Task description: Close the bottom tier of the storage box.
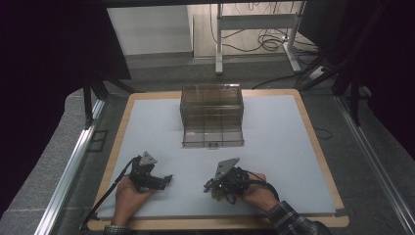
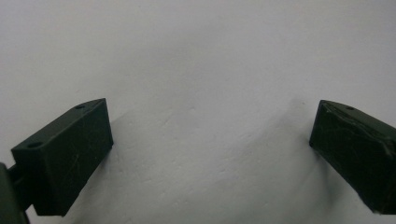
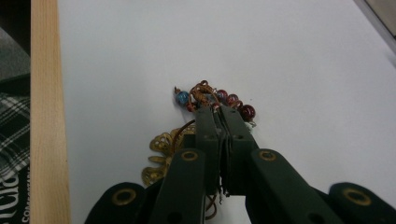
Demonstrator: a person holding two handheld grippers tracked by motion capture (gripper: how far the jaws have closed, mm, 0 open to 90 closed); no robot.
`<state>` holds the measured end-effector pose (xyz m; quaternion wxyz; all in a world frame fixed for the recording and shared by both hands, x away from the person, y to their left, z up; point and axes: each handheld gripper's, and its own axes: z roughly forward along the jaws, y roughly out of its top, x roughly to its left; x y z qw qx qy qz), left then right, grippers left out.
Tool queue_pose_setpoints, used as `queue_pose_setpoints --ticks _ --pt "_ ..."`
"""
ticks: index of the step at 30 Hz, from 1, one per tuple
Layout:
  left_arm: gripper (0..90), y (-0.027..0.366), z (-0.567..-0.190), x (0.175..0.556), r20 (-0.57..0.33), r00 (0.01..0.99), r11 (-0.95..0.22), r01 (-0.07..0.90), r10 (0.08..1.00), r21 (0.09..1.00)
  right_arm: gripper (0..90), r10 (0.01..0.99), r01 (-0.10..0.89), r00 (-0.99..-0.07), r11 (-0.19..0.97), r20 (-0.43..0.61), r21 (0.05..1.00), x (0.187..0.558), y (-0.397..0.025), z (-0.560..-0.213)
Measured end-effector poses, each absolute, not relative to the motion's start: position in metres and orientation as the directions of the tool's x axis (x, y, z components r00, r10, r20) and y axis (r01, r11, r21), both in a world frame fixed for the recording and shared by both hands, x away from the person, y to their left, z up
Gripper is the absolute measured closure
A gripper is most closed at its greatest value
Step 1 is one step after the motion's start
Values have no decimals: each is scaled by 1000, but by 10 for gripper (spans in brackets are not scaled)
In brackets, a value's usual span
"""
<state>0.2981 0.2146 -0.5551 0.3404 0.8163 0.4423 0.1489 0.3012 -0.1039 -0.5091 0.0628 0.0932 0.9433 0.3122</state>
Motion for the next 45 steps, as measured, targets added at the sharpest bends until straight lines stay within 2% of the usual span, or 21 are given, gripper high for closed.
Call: queue_pose_setpoints --ticks 23,45 --pt "0 215 -555 298 -58 565 -377 621 823 687 864 313 210 -949 695 -26 687 318 -119 -489" --pt "0 214 -555 298 -61 562 -373 622 825 689 864 350 205 -935 652 -50 730 335 -123 -472"
